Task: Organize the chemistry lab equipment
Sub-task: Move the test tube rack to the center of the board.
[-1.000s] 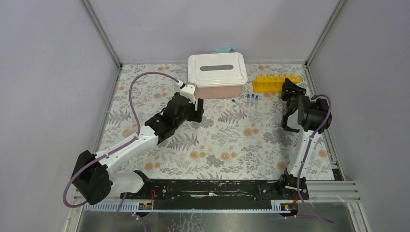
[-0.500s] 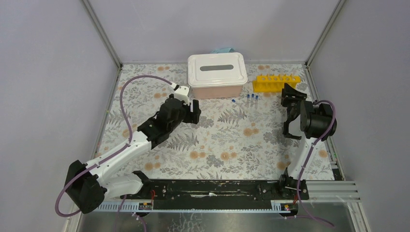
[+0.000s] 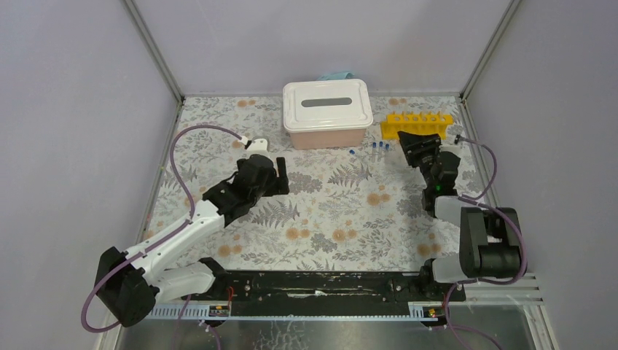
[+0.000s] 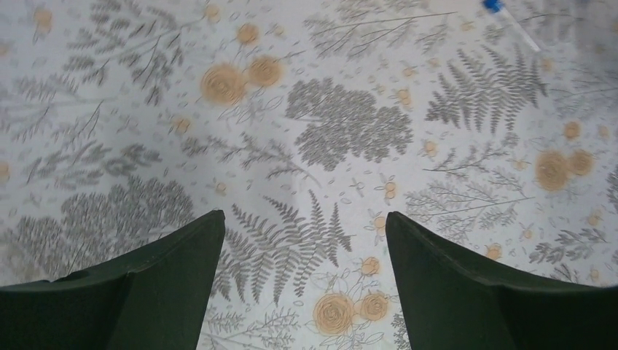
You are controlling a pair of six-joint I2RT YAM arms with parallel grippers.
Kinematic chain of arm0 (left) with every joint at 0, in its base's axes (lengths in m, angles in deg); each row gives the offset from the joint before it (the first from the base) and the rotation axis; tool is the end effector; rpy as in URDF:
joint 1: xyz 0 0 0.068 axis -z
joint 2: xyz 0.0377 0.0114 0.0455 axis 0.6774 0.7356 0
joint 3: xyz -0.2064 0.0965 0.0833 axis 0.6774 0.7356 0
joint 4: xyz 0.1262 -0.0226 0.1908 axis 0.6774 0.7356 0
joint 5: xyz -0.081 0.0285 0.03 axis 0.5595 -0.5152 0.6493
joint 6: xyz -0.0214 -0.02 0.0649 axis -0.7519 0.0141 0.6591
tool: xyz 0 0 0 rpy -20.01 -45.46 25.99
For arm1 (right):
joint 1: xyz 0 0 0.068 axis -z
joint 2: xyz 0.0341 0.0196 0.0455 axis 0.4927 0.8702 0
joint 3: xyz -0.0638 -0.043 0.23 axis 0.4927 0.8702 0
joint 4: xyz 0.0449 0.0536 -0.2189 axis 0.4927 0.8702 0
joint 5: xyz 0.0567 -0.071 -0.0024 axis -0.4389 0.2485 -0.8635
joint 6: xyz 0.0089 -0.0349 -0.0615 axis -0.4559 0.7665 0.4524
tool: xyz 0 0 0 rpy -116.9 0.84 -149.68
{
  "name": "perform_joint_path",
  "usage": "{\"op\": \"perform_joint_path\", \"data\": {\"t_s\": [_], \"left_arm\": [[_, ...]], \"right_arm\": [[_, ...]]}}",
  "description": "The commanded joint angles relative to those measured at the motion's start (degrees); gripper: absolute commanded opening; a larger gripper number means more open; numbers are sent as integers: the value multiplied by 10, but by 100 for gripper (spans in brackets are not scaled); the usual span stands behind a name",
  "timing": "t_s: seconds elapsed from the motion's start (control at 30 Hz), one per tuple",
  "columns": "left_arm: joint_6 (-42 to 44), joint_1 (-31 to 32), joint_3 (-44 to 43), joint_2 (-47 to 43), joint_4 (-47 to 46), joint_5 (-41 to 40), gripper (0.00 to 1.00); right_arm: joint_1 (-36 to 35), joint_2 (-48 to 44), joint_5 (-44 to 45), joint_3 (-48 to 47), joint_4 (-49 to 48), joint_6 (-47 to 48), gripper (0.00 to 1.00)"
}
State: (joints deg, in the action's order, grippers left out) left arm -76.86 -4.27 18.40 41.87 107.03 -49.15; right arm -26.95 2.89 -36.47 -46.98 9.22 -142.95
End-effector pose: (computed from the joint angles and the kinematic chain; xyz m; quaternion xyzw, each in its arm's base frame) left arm 0.1976 -0.1318 0.2437 0.0057 0.8848 -0.1164 0.4512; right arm 0.2902 -0.0027 0.2070 0.3388 0.5882 0.4483 0.5817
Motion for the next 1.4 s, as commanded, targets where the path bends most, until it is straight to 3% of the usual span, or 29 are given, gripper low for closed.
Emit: {"op": "perform_joint_path", "data": {"t_s": [0.0, 0.17, 0.33, 0.53, 0.83, 1.37], "left_arm": [[-110, -15, 0, -3, 93, -58, 89], [-147, -41, -40, -24, 138, -108, 91], [-153, -72, -80, -32, 196, -130, 93], [-196, -126, -14, -74, 222, -95, 94], [-215, -227, 32, -48, 249, -44, 90], [-236, -258, 58, 23, 228, -43, 89]], "right_arm": [[-59, -76, -43, -38, 240, 147, 52], [-163, -107, -46, -103, 396, 260, 50], [-276, -67, -31, -201, 499, 328, 49], [-371, -4, -14, -288, 549, 356, 49], [-391, -55, -12, -248, 533, 365, 49], [-391, -113, -23, -197, 528, 374, 49]]}}
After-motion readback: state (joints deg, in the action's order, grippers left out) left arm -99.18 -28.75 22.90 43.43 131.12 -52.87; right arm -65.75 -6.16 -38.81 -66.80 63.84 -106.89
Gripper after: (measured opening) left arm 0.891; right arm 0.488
